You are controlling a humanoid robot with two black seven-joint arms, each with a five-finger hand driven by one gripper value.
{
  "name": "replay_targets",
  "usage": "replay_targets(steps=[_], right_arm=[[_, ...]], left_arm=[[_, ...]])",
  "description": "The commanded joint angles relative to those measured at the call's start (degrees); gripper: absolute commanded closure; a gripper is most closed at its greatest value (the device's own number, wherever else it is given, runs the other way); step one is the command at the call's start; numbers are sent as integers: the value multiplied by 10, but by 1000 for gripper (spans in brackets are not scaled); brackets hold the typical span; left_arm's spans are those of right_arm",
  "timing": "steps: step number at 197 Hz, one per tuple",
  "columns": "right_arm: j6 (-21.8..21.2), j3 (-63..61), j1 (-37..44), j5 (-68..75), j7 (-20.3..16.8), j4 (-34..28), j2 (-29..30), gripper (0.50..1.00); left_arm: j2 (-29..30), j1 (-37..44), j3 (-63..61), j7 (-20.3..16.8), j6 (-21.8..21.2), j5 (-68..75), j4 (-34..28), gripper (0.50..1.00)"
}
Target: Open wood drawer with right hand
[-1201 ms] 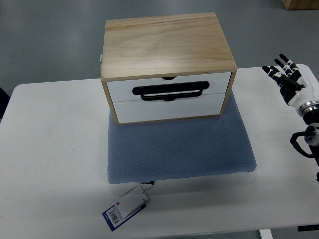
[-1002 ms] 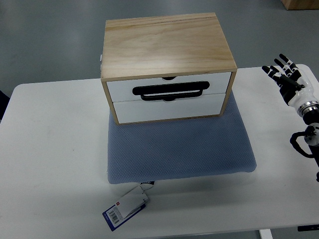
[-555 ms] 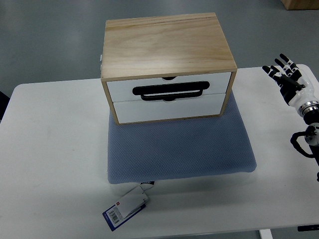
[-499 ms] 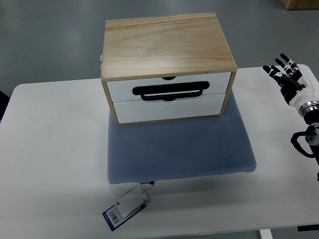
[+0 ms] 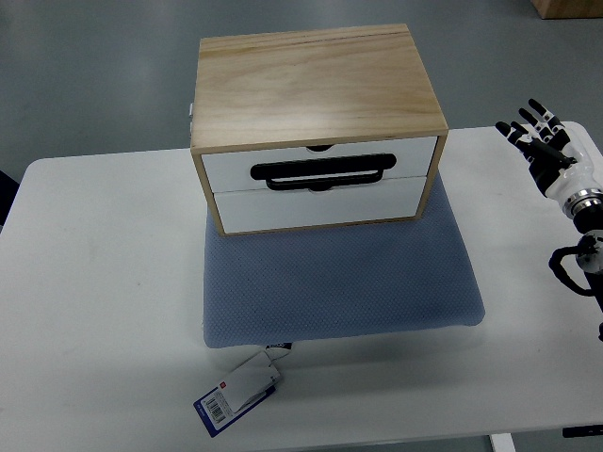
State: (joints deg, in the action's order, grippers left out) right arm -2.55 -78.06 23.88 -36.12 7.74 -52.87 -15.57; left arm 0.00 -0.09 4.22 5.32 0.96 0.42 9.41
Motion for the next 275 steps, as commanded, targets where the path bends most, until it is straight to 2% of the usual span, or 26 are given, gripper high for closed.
replay_targets(steps=[1,120,139,140,148,180,211,222,223,226,247,275], right_arm=[[1,0,-1,0,0,2,-2,568],[0,1,5,0,2,7,-16,570],[0,8,10,0,2,7,-33,570],[0,9,19,0,2,8,-52,570],[-1,9,26,1,1,8,-69,570],[-2,13,64,7,1,17,-117,572],[-4,48,119,79,0,17,-172,572],[-4,48,119,79,0,17,-172,572],[-4,71,143,107,0,17,-191,572],[-4,77,151,112,0,17,-196,572],[-34,120,207,138,0,15,-221,572],[-82,147,260,139,0,5,-226,572]], left_arm=[[0,0,0,0,0,0,0,500],[0,0,0,0,0,0,0,500],[0,0,0,0,0,0,0,500],[0,0,0,0,0,0,0,500],[0,0,0,0,0,0,0,500],[0,0,0,0,0,0,0,500],[0,0,0,0,0,0,0,500],[0,0,0,0,0,0,0,500],[0,0,0,0,0,0,0,500],[0,0,0,0,0,0,0,500],[0,0,0,0,0,0,0,500],[0,0,0,0,0,0,0,500]])
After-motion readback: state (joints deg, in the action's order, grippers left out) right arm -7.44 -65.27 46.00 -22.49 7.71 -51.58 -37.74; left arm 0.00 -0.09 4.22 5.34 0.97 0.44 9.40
